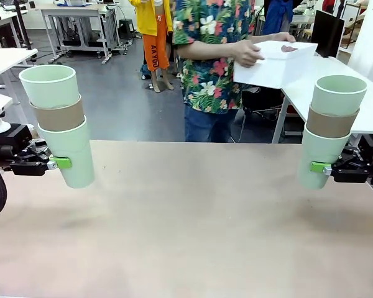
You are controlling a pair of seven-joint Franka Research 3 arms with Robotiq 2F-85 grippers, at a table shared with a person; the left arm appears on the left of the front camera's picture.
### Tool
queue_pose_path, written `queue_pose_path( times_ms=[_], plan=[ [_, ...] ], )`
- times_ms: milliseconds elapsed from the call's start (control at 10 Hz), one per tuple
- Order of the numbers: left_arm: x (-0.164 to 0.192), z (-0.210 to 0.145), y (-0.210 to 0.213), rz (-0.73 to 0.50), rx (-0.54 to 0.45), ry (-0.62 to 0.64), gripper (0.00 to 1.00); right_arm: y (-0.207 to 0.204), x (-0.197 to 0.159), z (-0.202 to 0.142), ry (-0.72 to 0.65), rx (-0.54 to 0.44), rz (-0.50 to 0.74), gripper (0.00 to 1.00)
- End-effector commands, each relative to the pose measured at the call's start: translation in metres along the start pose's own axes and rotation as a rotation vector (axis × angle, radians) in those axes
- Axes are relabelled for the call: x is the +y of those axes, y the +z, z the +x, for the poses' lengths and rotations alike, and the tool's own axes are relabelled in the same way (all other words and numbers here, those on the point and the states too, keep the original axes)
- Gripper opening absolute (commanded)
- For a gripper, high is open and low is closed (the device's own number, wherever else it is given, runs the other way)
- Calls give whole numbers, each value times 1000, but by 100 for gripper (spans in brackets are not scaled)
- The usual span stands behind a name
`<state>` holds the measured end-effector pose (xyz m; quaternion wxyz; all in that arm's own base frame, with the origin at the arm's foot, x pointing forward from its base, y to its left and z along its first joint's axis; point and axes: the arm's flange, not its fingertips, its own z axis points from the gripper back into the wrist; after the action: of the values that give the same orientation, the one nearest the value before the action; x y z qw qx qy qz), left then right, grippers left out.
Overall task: Stack the cups and store them in the basket.
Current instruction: Place the stack of Reusable plastic cups into the Pantry Basket.
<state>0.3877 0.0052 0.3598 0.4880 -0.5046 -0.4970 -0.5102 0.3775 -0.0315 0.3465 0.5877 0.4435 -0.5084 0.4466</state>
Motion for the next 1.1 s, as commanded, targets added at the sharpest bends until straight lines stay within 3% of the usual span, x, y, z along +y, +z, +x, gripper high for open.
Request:
queue_pose_path(
  times_ms=[0, 1000],
  plan=[
    [0, 3, -1, -4, -5, -8, 87, 1, 0, 3, 8, -6, -4, 85],
    [0, 3, -1, -4, -5, -8, 87, 1, 0, 3, 8, -6, -4, 85]
  ],
)
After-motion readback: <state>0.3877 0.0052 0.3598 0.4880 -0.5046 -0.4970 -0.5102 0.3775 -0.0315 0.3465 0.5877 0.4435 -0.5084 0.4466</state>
